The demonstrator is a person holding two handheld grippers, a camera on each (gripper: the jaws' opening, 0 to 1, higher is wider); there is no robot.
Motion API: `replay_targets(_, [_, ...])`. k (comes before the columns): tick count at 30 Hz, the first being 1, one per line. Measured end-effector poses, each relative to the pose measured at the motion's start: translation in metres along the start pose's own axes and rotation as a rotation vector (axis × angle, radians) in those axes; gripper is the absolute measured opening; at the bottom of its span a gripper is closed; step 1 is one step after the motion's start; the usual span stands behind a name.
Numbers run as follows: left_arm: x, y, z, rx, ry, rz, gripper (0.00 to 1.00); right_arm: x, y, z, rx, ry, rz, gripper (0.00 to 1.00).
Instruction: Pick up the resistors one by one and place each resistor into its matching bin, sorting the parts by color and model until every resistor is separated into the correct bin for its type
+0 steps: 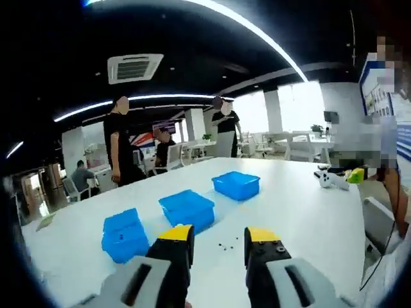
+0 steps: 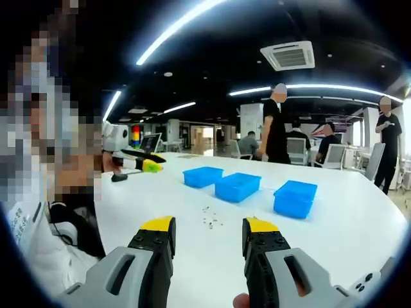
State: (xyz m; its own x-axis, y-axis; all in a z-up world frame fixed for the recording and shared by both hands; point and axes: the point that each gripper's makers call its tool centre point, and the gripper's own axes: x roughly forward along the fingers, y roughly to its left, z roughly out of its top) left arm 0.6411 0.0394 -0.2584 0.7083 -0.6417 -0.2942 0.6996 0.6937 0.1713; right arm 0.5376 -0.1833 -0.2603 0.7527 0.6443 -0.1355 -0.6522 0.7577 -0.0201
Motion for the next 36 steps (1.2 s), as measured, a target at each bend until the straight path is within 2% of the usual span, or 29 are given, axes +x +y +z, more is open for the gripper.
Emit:
replay_targets(6, [0.047, -0.030, -0.007, 0.296, 0.179, -0.221, 0.31, -0.001, 0.001, 0.000, 0.000, -0.001, -0.001, 0.43])
replay_targets(7, [0.058, -0.031, -0.002, 0.368, 0.196, -0.232, 0.31, -0.001, 0.001, -0.001, -0.001, 0.000, -0.001, 0.43])
replay_targets(8, [0.064, -0.037, -0.001, 0.410, 0.215, -0.275, 0.31, -0.001, 0.001, -0.001, -0.001, 0.000, -0.002, 0.43])
replay_targets(9, [0.068, -0.046, -0.003, 0.428, 0.251, -0.344, 0.30, -0.001, 0.001, 0.000, -0.003, 0.001, -0.002, 0.43])
replay_targets(11, [0.080, -0.050, 0.000, 0.499, 0.285, -0.384, 0.30, -0.002, 0.000, 0.000, -0.004, 0.000, -0.004, 0.43])
replay_targets(15, [0.092, -0.065, -0.009, 0.612, 0.389, -0.535, 0.28, -0.003, -0.002, 0.000, -0.007, 0.003, -0.011, 0.43])
replay_targets(16, [0.091, -0.069, -0.015, 0.664, 0.424, -0.595, 0.28, -0.003, -0.001, 0.000, -0.005, 0.002, -0.010, 0.43])
replay_targets(17, [0.095, -0.071, -0.016, 0.713, 0.428, -0.627, 0.28, -0.003, -0.001, 0.001, -0.003, 0.000, -0.009, 0.43])
replay_targets(18, [0.099, -0.071, -0.020, 0.710, 0.460, -0.631, 0.27, -0.003, -0.001, 0.000, -0.003, 0.000, -0.009, 0.43])
replay_targets(19, [0.100, -0.074, -0.027, 0.724, 0.508, -0.682, 0.25, -0.003, -0.001, 0.000, -0.005, 0.002, -0.010, 0.43])
replay_targets(21, [0.106, -0.078, -0.034, 0.790, 0.525, -0.734, 0.22, -0.003, -0.002, -0.001, -0.005, 0.004, -0.012, 0.43])
replay_targets(23, [0.103, -0.079, -0.049, 0.793, 0.622, -0.782, 0.21, -0.004, -0.003, -0.002, -0.006, 0.004, -0.013, 0.43])
replay_targets(24, [0.106, -0.080, -0.053, 0.826, 0.627, -0.800, 0.21, -0.004, -0.003, -0.002, -0.007, 0.003, -0.014, 0.43])
replay_targets(26, [0.111, -0.081, -0.059, 0.843, 0.648, -0.804, 0.21, -0.004, -0.003, -0.001, -0.006, 0.001, -0.014, 0.43])
replay_targets(31, [0.127, -0.086, -0.067, 0.840, 0.675, -0.819, 0.17, -0.007, -0.006, -0.001, -0.005, 0.000, -0.018, 0.43])
replay_targets(36, [0.129, -0.091, -0.081, 0.846, 0.712, -0.852, 0.16, -0.008, -0.008, -0.001, 0.002, -0.004, -0.025, 0.43])
